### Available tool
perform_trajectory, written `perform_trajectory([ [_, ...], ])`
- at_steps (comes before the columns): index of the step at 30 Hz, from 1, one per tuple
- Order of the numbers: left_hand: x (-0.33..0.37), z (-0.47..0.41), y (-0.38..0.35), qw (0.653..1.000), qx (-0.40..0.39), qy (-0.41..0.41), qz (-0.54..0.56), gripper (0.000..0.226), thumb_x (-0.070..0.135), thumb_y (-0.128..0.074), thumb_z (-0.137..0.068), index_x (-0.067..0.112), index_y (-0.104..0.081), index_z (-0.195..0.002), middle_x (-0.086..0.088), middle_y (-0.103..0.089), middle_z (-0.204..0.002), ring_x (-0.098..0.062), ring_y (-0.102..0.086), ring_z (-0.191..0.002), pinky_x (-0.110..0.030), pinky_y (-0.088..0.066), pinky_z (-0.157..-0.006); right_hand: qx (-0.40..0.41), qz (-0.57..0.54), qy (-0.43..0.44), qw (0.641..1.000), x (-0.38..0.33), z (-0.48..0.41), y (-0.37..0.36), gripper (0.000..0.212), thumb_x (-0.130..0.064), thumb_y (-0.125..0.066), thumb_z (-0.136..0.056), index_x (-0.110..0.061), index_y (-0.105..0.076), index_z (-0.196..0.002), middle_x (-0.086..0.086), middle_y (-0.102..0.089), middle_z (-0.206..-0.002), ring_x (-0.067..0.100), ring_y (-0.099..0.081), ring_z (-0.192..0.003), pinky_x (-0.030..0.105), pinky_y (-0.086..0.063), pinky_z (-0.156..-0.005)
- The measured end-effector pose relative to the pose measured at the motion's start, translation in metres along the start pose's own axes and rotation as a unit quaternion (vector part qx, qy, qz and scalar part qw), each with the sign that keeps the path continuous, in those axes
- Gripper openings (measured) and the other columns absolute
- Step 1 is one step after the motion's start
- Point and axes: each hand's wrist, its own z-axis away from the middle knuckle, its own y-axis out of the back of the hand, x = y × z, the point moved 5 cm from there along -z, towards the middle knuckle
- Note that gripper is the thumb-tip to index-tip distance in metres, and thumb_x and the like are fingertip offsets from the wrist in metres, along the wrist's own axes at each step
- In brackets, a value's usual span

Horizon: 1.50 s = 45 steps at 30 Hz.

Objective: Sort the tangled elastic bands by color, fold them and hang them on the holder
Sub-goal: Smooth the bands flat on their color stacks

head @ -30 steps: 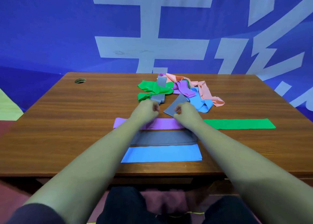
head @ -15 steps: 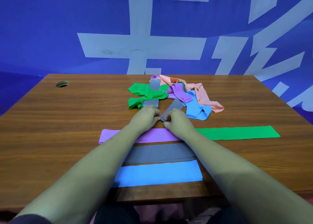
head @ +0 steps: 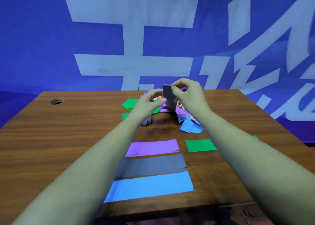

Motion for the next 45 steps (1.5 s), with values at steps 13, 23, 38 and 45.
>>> perform_trajectory([
  [13,0.065,-0.004,-0.005,0.999,0.012,-0.039,0.013,0.019,0.020,-0.067,-0.088,0.024,-0.068,-0.107,0.002,-0.072,-0.111,-0.011,-0.064,-0.109,-0.026,-0.049,-0.095,-0.020,-0.064,-0.011,0.998,-0.061,-0.003,0.037,0.008,-0.009,-0.067,-0.088,-0.003,-0.070,-0.092,0.009,-0.066,-0.078,0.018,-0.066,-0.065,0.033,-0.058,-0.055],
  [23,0.058,0.031,0.018,0.995,0.021,0.070,-0.064,0.015,0.028,-0.071,-0.088,0.021,-0.072,-0.101,0.000,-0.076,-0.094,-0.016,-0.069,-0.088,-0.037,-0.055,-0.080,0.054,-0.164,0.003,0.985,-0.096,0.002,0.065,0.008,-0.011,-0.064,-0.092,-0.004,-0.068,-0.095,0.017,-0.070,-0.087,0.028,-0.072,-0.073,0.036,-0.061,-0.063],
  [38,0.057,0.136,0.070,0.958,-0.176,0.221,-0.050,0.018,0.018,-0.068,-0.086,0.004,-0.069,-0.097,-0.012,-0.069,-0.079,-0.021,-0.065,-0.067,-0.028,-0.054,-0.061,0.080,-0.259,-0.231,0.934,-0.034,0.050,0.038,0.008,-0.010,-0.058,-0.095,-0.003,-0.061,-0.097,0.014,-0.063,-0.079,0.023,-0.069,-0.060,0.027,-0.059,-0.053],
  [45,0.027,0.179,0.118,0.958,-0.076,0.276,-0.027,0.019,0.016,-0.071,-0.080,0.006,-0.070,-0.096,-0.007,-0.064,-0.075,-0.011,-0.057,-0.058,-0.020,-0.049,-0.053,0.098,-0.231,-0.300,0.920,0.014,0.083,0.023,0.011,-0.006,-0.057,-0.093,-0.008,-0.058,-0.083,0.016,-0.061,-0.076,0.019,-0.064,-0.049,0.023,-0.051,-0.041],
])
